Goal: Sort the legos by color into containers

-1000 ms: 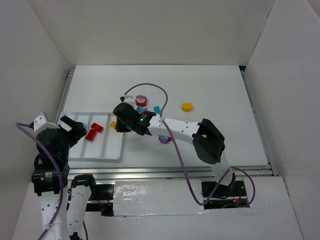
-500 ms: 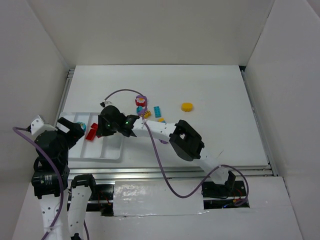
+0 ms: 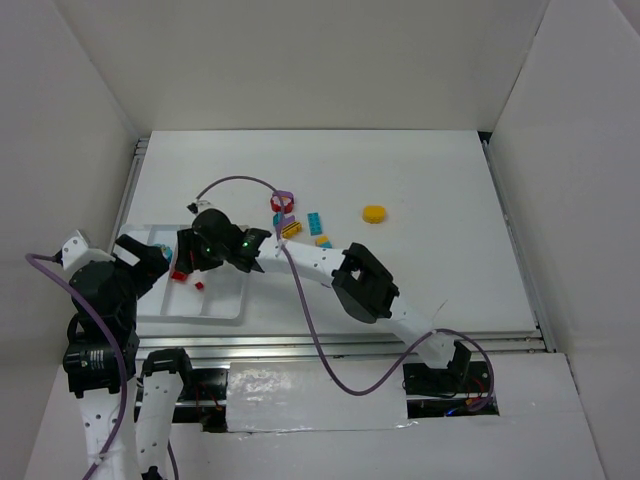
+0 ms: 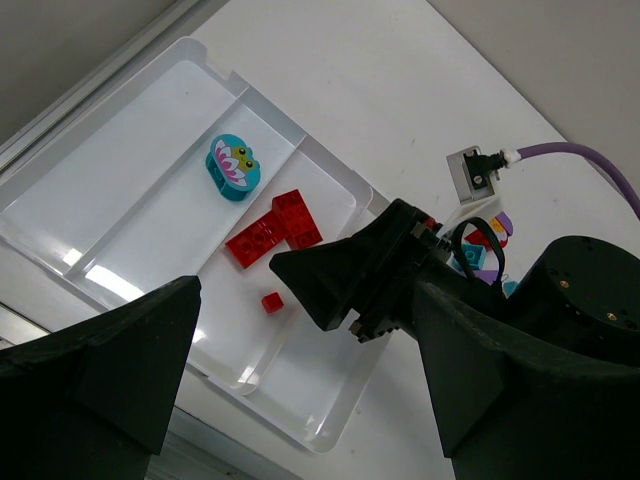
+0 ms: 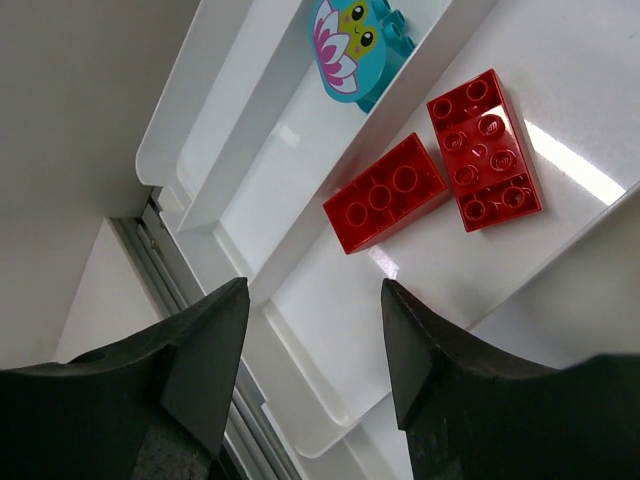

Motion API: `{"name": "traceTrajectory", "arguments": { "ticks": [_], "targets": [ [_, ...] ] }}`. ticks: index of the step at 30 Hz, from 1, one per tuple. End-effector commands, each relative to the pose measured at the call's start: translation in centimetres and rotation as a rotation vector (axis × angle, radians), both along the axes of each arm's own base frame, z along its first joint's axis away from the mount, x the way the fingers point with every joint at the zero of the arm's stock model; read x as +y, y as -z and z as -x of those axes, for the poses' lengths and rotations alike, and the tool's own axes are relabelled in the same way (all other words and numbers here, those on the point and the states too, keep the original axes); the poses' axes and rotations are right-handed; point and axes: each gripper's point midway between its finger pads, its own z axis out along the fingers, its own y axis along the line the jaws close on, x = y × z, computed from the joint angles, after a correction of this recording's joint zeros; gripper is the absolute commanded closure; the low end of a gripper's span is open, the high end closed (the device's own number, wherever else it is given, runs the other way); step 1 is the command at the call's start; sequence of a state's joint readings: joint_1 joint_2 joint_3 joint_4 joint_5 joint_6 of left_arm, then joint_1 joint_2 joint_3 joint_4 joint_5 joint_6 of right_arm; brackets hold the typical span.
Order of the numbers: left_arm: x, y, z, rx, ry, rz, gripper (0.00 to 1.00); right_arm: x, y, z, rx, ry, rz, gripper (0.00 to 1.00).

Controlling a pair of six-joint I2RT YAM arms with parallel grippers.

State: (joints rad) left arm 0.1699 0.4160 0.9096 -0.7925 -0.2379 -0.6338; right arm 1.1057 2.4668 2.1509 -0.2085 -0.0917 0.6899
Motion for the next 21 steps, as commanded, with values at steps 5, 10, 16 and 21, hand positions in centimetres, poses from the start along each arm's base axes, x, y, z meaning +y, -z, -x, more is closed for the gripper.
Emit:
{"name": "traceTrajectory", "arguments": {
  "ticks": [5,10,16,21],
  "targets": [
    [0.2,-0.9,-0.2,-0.036,-0.008,-0.01,0.01,-3.0,-5.3,-1.3,-0.118,0.059,-0.008,0.34],
    [-0.6,-0.6,-1.1,-0.028,0.06,-0.017,0.01,-11.9,-5.0,-1.9,-0.189,0.185,0.118,0.21],
    [-2.5,0.3,-2.9,0.012,0.2,-0.006,0.0,-25.2,-6.4,-1.0,-0.329,0.338,0.302,0.0],
    [-3.6,1.0,-3.7,0.037,0.279,0.005,0.0,-32.6,-2.3,-0.4,-0.263,0.304,0.421,0.0]
  ]
}}
